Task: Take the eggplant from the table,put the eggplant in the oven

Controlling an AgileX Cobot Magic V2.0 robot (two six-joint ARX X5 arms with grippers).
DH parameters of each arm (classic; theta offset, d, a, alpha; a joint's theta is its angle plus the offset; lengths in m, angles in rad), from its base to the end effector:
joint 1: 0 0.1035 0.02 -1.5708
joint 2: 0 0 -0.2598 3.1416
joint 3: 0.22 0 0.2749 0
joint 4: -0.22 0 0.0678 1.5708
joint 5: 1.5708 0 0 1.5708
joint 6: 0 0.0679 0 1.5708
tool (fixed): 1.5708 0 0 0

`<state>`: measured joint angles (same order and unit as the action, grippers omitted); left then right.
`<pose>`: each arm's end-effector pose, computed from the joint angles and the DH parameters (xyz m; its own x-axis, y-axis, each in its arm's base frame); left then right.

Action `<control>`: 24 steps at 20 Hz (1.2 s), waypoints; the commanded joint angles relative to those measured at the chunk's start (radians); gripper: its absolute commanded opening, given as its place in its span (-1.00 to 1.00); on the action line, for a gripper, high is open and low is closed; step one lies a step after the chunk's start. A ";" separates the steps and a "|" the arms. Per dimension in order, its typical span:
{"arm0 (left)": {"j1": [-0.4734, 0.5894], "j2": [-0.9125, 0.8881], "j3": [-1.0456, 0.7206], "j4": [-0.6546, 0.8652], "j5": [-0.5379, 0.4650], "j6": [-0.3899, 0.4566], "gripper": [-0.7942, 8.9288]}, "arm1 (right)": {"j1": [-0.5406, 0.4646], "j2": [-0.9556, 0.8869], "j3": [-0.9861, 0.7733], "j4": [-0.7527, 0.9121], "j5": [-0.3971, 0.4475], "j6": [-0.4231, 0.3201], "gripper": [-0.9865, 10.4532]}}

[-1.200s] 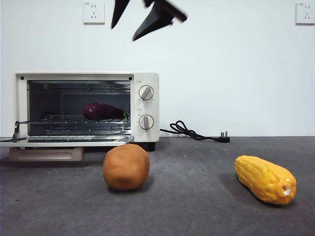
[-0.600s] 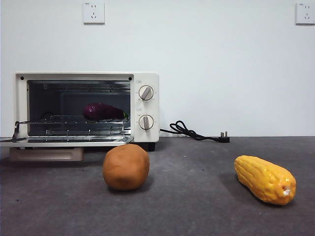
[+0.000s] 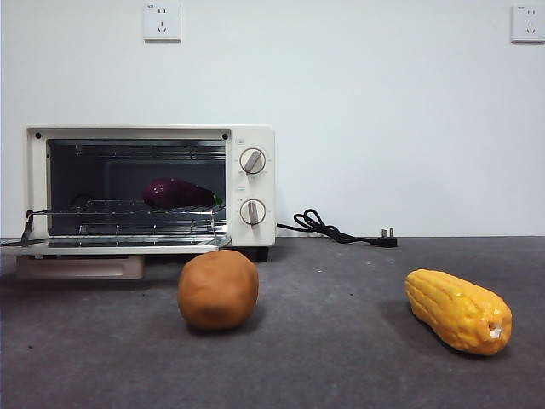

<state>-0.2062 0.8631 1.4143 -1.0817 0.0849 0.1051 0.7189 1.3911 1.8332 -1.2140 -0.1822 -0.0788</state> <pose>0.1604 -0.0394 0.4240 0.8239 -0.2590 -0.5041 0.3260 0.9441 0.0478 0.2077 0.1981 0.4343 0.4110 0.6005 -0.6859 -0.7844 0.6164 0.0696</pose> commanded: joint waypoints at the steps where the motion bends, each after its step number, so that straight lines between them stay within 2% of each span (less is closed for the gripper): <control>1: 0.000 0.043 -0.007 0.034 0.001 0.026 -0.85 | 0.002 -0.028 -0.003 -0.014 -0.002 -0.009 -0.85; 4: 0.057 0.132 -0.016 0.077 0.026 0.037 -0.85 | 0.002 -0.063 -0.003 -0.039 -0.002 -0.013 -0.85; 7: 0.220 0.215 -0.051 0.162 0.206 0.024 -0.85 | 0.002 -0.102 -0.003 -0.065 -0.001 -0.020 -0.85; 10: 0.368 0.301 -0.101 0.206 0.313 0.013 -0.85 | 0.002 -0.139 -0.003 -0.083 0.000 -0.020 -0.85; 14: 0.554 0.400 -0.218 0.369 0.470 -0.039 -0.85 | 0.002 -0.187 -0.003 -0.112 0.003 -0.020 -0.85; 19: 0.621 0.506 -0.373 0.526 0.493 -0.042 -0.85 | 0.002 -0.238 -0.004 -0.158 0.048 -0.011 -0.85; 24: 0.626 0.588 -0.516 0.720 0.499 -0.042 -0.85 | 0.002 -0.271 -0.004 -0.158 0.053 0.008 -0.85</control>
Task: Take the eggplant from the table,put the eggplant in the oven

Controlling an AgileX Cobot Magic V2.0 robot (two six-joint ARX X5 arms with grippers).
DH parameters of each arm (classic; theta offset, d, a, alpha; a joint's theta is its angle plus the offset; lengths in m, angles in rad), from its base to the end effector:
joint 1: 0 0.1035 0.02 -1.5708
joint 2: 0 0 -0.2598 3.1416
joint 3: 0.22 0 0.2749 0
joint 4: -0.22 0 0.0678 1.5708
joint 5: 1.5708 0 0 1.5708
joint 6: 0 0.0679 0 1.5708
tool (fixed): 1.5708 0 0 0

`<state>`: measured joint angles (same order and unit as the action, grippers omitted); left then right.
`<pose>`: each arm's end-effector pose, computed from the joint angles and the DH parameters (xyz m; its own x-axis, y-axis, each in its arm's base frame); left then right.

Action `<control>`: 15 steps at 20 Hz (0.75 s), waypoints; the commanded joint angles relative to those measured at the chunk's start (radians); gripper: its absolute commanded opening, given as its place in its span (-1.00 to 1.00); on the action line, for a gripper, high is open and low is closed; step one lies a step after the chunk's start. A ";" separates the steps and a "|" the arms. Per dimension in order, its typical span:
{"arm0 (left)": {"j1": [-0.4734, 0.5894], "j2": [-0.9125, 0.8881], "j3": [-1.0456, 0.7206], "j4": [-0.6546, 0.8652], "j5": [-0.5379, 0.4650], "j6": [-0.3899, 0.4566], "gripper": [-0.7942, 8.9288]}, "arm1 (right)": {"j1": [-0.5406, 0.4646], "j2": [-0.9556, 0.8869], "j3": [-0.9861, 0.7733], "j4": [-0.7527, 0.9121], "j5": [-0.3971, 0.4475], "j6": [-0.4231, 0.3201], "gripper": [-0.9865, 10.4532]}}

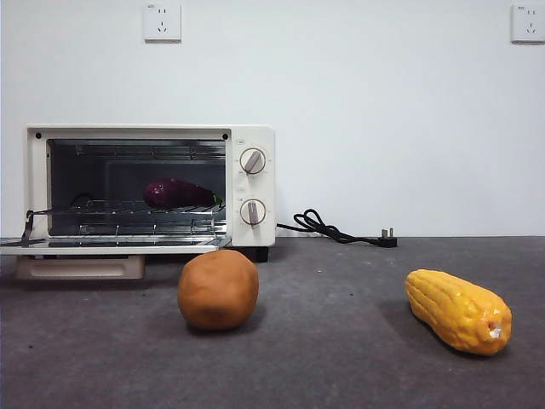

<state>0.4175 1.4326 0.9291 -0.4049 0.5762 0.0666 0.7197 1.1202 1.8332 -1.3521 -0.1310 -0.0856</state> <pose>0.3119 0.0979 0.1856 0.6923 -0.2889 -0.6612 0.0143 0.9217 -0.3877 0.1288 0.1247 0.4776 0.5123 0.6228 -0.5914 -0.7680 0.6404 0.0090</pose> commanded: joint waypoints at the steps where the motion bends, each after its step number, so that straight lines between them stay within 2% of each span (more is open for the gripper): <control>1: 0.003 0.031 -0.051 0.077 0.006 -0.003 -0.85 | 0.001 -0.003 -0.004 -0.020 0.001 0.015 -0.85; 5: 0.011 0.098 -0.099 0.187 -0.039 -0.004 -0.85 | 0.001 -0.013 -0.004 -0.021 0.001 0.030 -0.85; 7: 0.020 0.154 -0.099 0.224 -0.030 -0.013 -0.85 | 0.001 -0.019 -0.004 -0.021 0.001 0.032 -0.85; 11: 0.022 0.278 -0.099 0.283 0.010 -0.022 -0.85 | 0.001 -0.026 -0.004 -0.021 0.001 0.042 -0.85; 15: 0.022 0.359 -0.099 0.344 0.092 -0.040 -0.85 | 0.001 -0.026 -0.004 -0.021 0.002 0.060 -0.85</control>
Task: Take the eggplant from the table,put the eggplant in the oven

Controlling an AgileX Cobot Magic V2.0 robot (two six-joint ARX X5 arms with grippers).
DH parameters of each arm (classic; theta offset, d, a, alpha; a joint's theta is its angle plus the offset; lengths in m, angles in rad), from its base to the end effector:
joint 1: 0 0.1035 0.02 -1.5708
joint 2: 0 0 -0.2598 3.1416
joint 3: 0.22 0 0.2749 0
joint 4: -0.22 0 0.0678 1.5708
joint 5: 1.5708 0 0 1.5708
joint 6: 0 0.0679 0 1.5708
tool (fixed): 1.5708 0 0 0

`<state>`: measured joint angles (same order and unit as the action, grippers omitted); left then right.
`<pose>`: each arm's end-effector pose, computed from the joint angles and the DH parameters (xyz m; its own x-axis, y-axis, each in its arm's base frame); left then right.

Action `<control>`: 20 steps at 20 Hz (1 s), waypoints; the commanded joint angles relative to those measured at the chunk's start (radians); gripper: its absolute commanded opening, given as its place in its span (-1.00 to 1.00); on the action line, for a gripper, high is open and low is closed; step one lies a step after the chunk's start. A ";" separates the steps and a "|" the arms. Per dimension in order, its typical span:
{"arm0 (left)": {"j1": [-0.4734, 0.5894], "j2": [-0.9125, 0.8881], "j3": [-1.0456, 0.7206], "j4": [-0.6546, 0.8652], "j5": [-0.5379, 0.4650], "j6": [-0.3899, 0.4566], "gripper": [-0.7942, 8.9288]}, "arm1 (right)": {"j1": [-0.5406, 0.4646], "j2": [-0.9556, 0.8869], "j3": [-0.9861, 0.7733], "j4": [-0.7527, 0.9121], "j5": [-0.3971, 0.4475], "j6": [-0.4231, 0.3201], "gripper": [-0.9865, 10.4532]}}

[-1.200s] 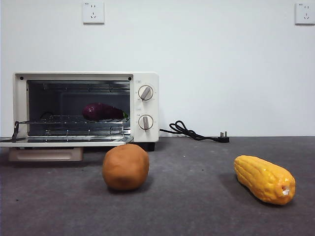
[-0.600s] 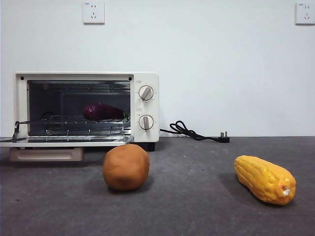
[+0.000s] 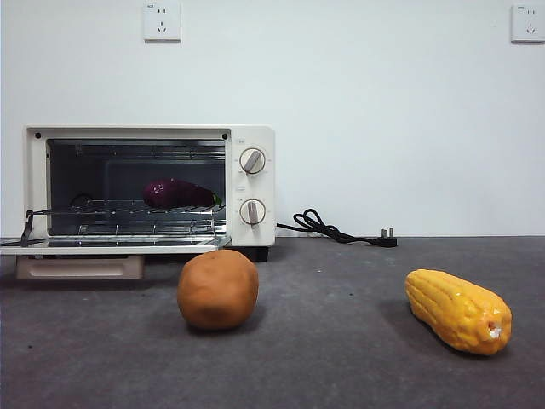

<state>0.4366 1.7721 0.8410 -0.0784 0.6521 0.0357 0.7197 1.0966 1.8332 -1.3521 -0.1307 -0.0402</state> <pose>0.3301 0.1086 0.0756 0.6400 -0.3710 -0.6729 -0.0160 0.8691 -0.4944 0.1221 0.1188 0.4813 0.5229 0.6316 -0.5724 -0.7504 0.6596 0.0424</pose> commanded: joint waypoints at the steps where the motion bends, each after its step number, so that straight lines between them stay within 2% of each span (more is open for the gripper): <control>1: 0.003 0.033 -0.011 0.032 0.025 -0.010 -0.85 | 0.001 -0.002 -0.004 -0.021 0.001 0.020 -0.85; 10: 0.042 0.065 -0.011 0.193 0.037 -0.010 -0.85 | 0.001 -0.002 -0.004 -0.021 0.001 0.056 -0.85; 13: 0.062 0.101 -0.009 0.221 0.152 -0.018 -0.85 | 0.001 -0.002 -0.004 -0.021 0.001 0.056 -0.85; 20: 0.060 0.185 -0.005 0.313 0.311 -0.090 -0.85 | 0.001 -0.002 -0.004 -0.021 0.010 0.056 -0.85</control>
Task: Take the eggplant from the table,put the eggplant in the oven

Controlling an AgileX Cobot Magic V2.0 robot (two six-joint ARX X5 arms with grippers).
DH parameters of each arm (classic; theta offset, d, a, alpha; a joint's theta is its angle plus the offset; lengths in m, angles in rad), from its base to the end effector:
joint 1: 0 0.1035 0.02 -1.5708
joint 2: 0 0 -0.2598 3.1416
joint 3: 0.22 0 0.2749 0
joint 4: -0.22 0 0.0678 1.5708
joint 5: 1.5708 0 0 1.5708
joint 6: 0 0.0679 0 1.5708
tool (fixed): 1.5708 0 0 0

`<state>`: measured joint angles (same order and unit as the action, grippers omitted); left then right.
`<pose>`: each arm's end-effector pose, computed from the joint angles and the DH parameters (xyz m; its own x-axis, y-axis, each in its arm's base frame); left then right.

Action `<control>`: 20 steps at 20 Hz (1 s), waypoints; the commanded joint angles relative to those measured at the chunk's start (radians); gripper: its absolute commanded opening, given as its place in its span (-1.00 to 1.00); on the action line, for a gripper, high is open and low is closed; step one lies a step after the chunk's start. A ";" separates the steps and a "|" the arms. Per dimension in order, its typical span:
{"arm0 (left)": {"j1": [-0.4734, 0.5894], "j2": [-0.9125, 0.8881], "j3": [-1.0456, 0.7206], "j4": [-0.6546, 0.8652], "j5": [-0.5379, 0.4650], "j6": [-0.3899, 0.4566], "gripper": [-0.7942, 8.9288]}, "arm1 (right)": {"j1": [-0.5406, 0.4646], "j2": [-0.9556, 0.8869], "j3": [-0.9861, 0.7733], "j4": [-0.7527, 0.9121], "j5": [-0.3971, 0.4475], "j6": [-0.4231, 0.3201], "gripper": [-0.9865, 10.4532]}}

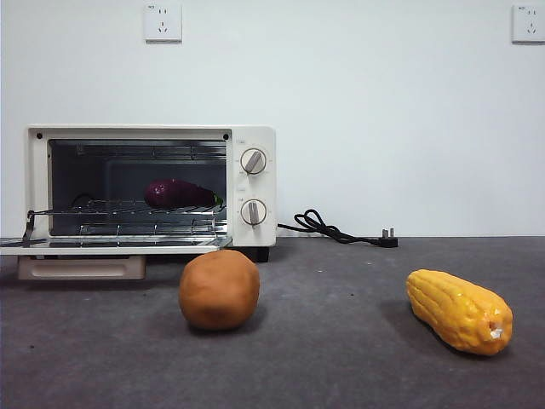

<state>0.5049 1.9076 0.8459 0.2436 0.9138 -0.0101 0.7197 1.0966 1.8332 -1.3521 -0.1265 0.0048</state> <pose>0.3443 0.1289 0.0639 0.7484 -0.4911 -0.4457 0.1719 0.7928 -0.5848 0.1223 0.1186 0.4813 0.5259 0.6288 -0.5727 -0.7293 0.6799 0.0768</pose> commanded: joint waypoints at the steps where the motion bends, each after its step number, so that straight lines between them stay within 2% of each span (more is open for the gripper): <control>1: -0.008 0.053 -0.004 -0.010 0.072 -0.048 -0.85 | 0.001 -0.002 -0.004 -0.021 0.008 0.011 -0.85; 3: -0.013 0.058 0.006 -0.011 0.109 -0.055 -0.85 | 0.001 -0.001 -0.004 -0.021 0.013 0.011 -0.85; 6: -0.036 0.058 0.014 -0.027 0.104 -0.054 -0.85 | 0.001 -0.001 -0.004 -0.021 0.015 0.011 -0.85; 8: -0.067 0.058 0.016 -0.076 0.033 -0.006 -0.85 | 0.001 -0.001 -0.004 -0.021 0.015 0.011 -0.85; 11: -0.134 0.058 0.055 -0.230 -0.036 0.121 -0.85 | 0.001 -0.001 -0.004 -0.021 0.015 0.011 -0.85; 15: -0.187 0.058 0.119 -0.296 -0.016 0.118 -0.85 | 0.001 -0.001 -0.004 -0.021 0.015 0.010 -0.85; 20: -0.175 0.002 0.151 -0.311 0.003 0.100 -0.85 | 0.001 0.002 -0.004 -0.021 0.015 0.005 -0.85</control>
<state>0.3626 1.9244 0.9951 -0.0628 0.8448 0.0868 0.7197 1.0973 1.8332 -1.3521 -0.1116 0.0044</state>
